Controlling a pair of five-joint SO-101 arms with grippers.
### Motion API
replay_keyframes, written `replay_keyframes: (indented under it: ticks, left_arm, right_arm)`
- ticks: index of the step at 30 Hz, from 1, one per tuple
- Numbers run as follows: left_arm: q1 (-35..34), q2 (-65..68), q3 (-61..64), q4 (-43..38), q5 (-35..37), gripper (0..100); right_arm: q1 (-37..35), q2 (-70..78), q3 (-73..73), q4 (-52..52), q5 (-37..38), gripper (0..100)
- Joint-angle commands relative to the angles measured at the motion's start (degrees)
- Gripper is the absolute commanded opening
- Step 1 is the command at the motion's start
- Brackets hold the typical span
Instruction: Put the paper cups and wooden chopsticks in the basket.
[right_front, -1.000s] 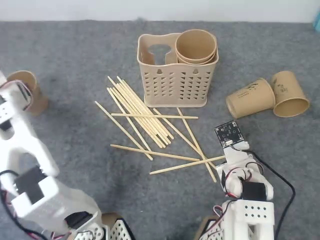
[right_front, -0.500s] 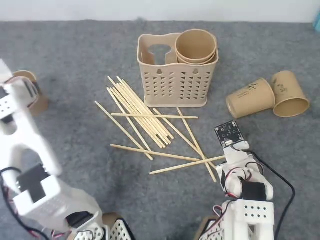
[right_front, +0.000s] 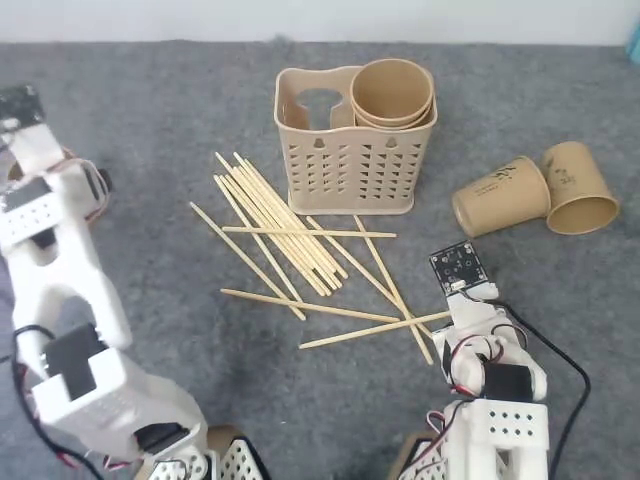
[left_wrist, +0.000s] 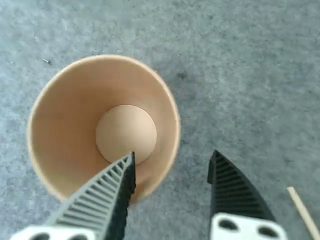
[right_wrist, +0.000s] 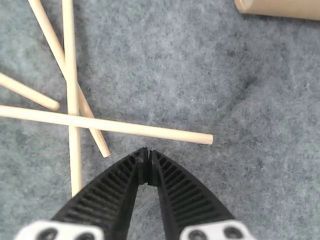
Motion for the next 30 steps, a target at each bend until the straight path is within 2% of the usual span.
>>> replay_keyframes:
  ticks: [1,5,9,14,19,22,25,30]
  left_arm:
    - [0.4,-0.5,4.7,-8.9,-0.4,23]
    - [0.8,-1.2,5.4,-8.6,-0.1,21]
    - [1.7,-2.8,2.6,-2.3,-0.1,1]
    - [4.7,-10.0,0.7,8.4,0.1,1]
    - [9.3,-22.8,0.6,15.9,0.2,1]
    - [13.4,-32.6,0.4,18.5,0.9,1]
    - [18.5,-43.0,-0.4,19.0,5.4,1]
    - [32.4,-55.1,-5.2,18.9,12.8,1]
  right_arm:
    - [0.0,-1.2,-0.4,-0.3,-0.3,0.8]
    - [0.0,-1.2,-0.4,-0.3,-0.3,0.8]
    - [0.0,-1.2,-0.4,-0.3,-0.3,0.8]
    - [0.0,-1.2,-0.4,-0.3,-0.3,0.8]
    - [0.0,-1.2,-0.4,-0.3,-0.3,0.8]
    - [0.0,-1.2,-0.4,-0.3,-0.3,0.8]
    - [0.0,-1.2,-0.4,-0.3,-0.3,0.8]
    - [0.0,-1.2,-0.4,-0.3,-0.3,0.8]
